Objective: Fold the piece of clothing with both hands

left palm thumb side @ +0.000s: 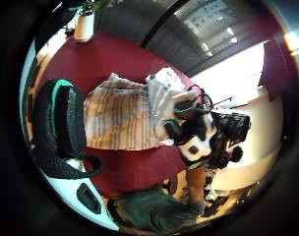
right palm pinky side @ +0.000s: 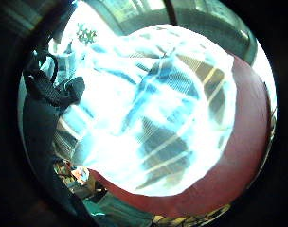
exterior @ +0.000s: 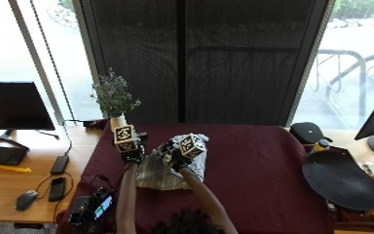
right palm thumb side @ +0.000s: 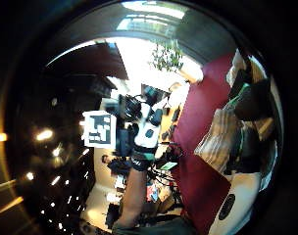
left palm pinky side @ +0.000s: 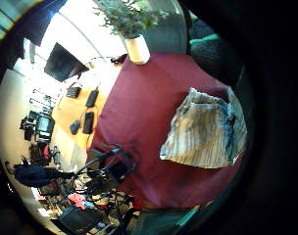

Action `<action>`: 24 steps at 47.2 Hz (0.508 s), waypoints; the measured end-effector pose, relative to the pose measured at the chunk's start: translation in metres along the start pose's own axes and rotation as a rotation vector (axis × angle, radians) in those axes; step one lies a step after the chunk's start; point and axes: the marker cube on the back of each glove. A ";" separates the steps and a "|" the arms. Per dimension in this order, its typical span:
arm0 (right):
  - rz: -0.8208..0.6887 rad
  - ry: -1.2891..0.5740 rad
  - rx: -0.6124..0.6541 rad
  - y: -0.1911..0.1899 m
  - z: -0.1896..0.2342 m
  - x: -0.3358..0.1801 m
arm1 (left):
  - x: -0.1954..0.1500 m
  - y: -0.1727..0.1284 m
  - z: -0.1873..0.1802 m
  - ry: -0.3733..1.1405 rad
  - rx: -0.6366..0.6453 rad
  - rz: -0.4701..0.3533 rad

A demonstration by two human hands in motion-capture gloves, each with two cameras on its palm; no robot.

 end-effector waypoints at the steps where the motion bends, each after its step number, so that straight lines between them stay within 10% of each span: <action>1: -0.008 -0.005 -0.019 0.001 0.010 -0.002 | -0.004 0.001 -0.001 -0.005 -0.002 -0.001; 17: 0.087 0.097 -0.413 0.048 0.112 -0.013 | -0.028 0.006 0.011 0.018 -0.024 0.001; 24: -0.211 0.028 -0.648 0.054 0.098 -0.016 | -0.028 0.011 0.015 -0.005 -0.038 0.015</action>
